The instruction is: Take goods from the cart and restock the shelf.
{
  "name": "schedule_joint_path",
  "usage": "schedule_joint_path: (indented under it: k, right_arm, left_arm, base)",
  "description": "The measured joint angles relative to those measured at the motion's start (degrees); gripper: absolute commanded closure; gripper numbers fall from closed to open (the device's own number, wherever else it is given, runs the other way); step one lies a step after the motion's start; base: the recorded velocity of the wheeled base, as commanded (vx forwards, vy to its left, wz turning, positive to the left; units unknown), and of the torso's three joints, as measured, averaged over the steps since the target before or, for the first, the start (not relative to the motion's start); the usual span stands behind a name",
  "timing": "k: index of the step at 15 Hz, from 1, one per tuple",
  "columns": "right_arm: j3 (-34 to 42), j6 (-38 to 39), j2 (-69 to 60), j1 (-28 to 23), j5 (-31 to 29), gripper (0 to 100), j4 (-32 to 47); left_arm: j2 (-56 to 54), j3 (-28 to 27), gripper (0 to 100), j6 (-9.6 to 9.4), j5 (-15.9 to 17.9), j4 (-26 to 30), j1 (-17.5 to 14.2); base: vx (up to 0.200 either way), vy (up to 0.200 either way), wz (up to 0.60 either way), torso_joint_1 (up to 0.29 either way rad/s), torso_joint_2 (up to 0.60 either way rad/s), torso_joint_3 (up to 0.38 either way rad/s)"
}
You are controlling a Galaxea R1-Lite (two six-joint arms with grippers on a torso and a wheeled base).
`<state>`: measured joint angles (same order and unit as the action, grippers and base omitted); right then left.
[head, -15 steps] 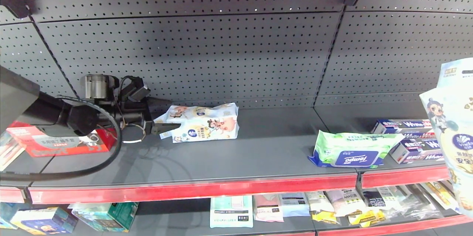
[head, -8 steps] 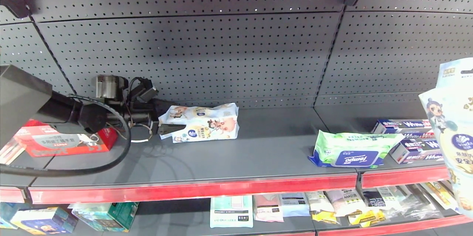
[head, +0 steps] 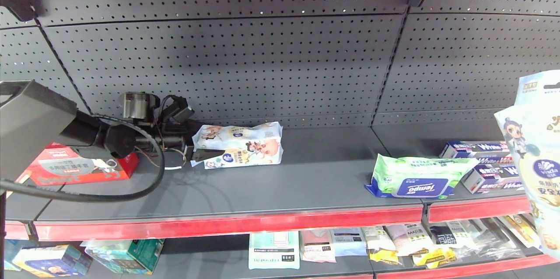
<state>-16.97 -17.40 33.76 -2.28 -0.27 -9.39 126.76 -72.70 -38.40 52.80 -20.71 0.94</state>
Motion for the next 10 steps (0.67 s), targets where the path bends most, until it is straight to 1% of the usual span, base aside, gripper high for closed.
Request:
schedule_joint_path:
  k: [4, 10]
  right_arm:
    - [0.18, 0.02, 0.0, 0.0, -0.05, 100, 0.0]
    - [0.55, 0.02, 0.04, 0.0, 0.02, 100, 0.02]
  left_arm:
    - [1.69, -1.91, 0, 0.0, 0.0, 0.57, 0.27]
    - [3.47, -4.47, 0, 0.0, 0.0, 1.74, 1.49]
  base:
    - [0.0, 0.0, 0.0, 0.0, 0.0, 0.0]
    - [0.0, 0.0, 0.0, 0.0, 0.0, 0.0]
